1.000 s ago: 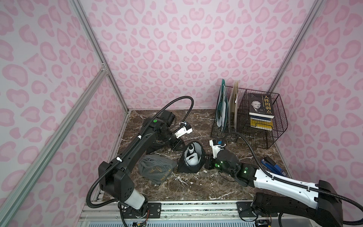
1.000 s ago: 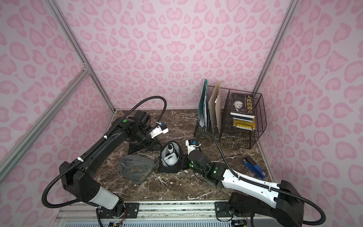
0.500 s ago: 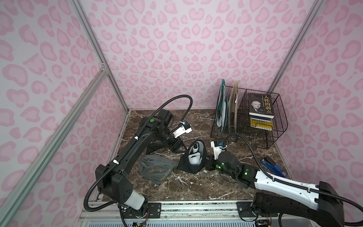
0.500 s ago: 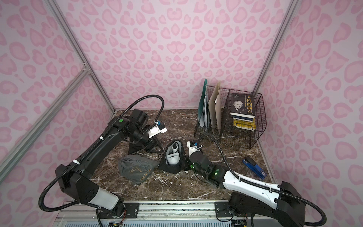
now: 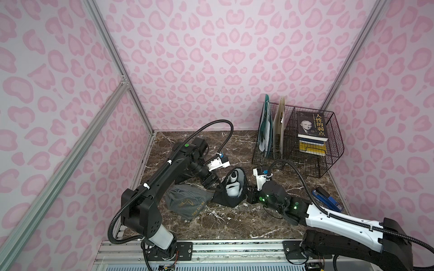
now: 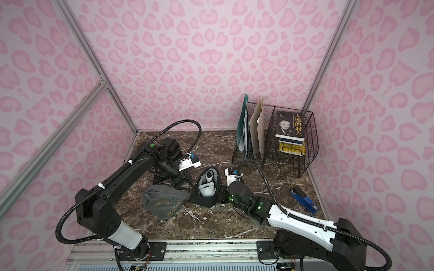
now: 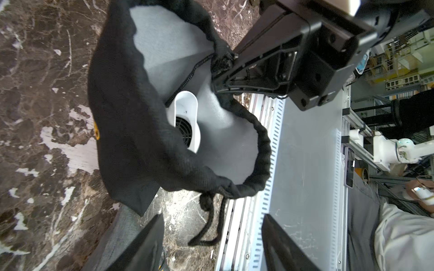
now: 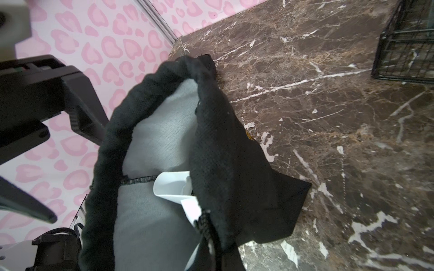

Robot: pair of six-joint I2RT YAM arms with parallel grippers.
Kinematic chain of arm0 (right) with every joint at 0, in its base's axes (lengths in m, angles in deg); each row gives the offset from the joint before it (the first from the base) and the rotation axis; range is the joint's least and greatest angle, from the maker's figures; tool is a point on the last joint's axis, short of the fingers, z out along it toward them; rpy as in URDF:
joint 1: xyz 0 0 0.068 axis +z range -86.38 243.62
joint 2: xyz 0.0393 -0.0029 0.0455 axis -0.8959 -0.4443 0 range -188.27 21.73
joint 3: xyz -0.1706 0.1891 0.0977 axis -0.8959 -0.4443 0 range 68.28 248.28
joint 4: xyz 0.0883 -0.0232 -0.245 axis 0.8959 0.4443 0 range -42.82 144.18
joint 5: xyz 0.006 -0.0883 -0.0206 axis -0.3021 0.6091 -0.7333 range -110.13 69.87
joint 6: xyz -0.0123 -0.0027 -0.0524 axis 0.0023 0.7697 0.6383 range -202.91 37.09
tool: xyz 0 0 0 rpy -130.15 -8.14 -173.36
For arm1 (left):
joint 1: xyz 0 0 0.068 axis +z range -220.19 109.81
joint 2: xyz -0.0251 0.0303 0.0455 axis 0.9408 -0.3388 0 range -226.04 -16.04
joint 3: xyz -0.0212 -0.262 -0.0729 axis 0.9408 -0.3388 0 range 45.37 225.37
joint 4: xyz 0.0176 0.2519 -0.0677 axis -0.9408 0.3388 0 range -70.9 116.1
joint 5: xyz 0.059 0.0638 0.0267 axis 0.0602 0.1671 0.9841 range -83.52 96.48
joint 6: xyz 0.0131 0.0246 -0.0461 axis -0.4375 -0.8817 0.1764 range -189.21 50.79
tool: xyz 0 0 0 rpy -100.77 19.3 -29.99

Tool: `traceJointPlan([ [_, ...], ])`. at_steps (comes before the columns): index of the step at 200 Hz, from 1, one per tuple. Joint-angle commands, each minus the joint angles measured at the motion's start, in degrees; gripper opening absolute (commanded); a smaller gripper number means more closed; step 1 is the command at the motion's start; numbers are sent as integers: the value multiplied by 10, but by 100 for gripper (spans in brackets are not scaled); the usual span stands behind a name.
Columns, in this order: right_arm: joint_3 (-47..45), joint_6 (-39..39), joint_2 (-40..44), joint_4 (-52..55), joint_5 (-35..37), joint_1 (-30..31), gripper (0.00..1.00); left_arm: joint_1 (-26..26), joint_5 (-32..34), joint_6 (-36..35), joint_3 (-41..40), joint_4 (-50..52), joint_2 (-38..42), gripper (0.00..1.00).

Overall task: Pack away hair dryers
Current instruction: Pull the drawstrings on both sides of the drawstring bag.

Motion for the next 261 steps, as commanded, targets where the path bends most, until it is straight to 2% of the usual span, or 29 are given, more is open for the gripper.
traceJointPlan([
  [1,-4,6,1,-10,13,0,0,0,-42,-28,-3,33,-9,62],
  [73,-6,10,3,-13,11,-2,0,0,-59,-39,-3,57,-24,36],
  [89,-5,11,5,-11,10,-3,0,0,-59,-41,-3,66,-22,20],
  [116,-10,12,14,-13,10,-4,0,-1,-53,-45,-3,74,-19,3],
  [144,-18,11,22,-13,11,-8,0,-1,-38,-46,-3,79,-14,2],
  [203,-32,7,55,0,7,-13,32,-7,4,-53,31,97,-12,2],
  [261,-68,-1,120,-22,-30,-26,42,-25,19,-50,34,92,-19,2],
])
